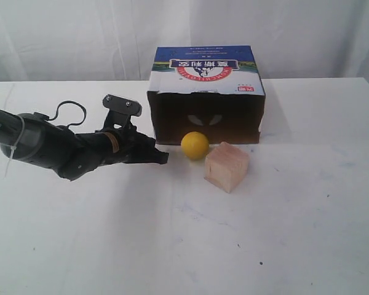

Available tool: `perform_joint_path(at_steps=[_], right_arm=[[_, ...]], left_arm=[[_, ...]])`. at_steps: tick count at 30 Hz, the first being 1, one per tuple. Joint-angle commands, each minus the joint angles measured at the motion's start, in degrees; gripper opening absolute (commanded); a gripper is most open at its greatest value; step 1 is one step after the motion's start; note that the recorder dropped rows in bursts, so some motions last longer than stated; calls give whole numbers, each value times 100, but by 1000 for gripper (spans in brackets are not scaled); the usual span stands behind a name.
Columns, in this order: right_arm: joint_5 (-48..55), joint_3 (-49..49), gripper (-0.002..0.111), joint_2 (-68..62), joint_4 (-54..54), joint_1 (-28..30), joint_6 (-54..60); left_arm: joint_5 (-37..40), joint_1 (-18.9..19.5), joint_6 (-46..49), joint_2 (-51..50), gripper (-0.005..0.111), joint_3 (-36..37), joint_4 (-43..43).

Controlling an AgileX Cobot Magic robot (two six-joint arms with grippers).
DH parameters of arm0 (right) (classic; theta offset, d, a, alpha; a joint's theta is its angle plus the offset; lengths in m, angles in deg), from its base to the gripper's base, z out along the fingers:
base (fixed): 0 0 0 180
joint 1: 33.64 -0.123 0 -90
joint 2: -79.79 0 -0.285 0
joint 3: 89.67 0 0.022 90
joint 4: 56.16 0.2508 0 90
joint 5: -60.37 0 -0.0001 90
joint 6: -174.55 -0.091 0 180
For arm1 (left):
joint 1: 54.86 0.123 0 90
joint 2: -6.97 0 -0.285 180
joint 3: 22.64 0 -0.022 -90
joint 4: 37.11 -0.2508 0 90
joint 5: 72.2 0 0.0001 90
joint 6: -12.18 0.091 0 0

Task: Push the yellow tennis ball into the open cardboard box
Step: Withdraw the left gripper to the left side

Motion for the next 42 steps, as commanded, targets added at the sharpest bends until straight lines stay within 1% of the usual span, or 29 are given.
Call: perform_joint_path(at_steps=[1,3,6,13,22,28,31,33,37,40,42], right_arm=[[-19,-28,0,35,12,27,-26],[-19,-28,0,35,12,27,-26],[-19,-28,0,35,12,27,-26],[-19,-28,0,35,12,27,-26],[-19,-28,0,35,12,27,-26],[-19,-28,0,35,12,27,-26],[-19,-28,0,35,12,27,-26],[-19,-28,0,35,12,27,-26],[-19,-28,0,35,12,27,-26],[-19,-28,0,35,12,27,-26],[-19,-28,0,35,12,27,-26]], left_arm=[[249,4,-409,52,0,-32,-430],[406,4,-584,134,0,-5,-950],[474,4,-586,210,0,105,-1246],[384,4,-564,253,0,452,-1246],[-118,4,-543,253,0,789,-1246],[-43,27,-543,374,0,904,-1246],[-43,143,-557,609,0,1038,-1246],[20,239,-666,825,0,1152,-1246],[476,394,-696,1401,0,1523,-1246],[991,408,-663,1772,0,1813,-1255],[1170,408,-679,1996,0,2055,-1305]])
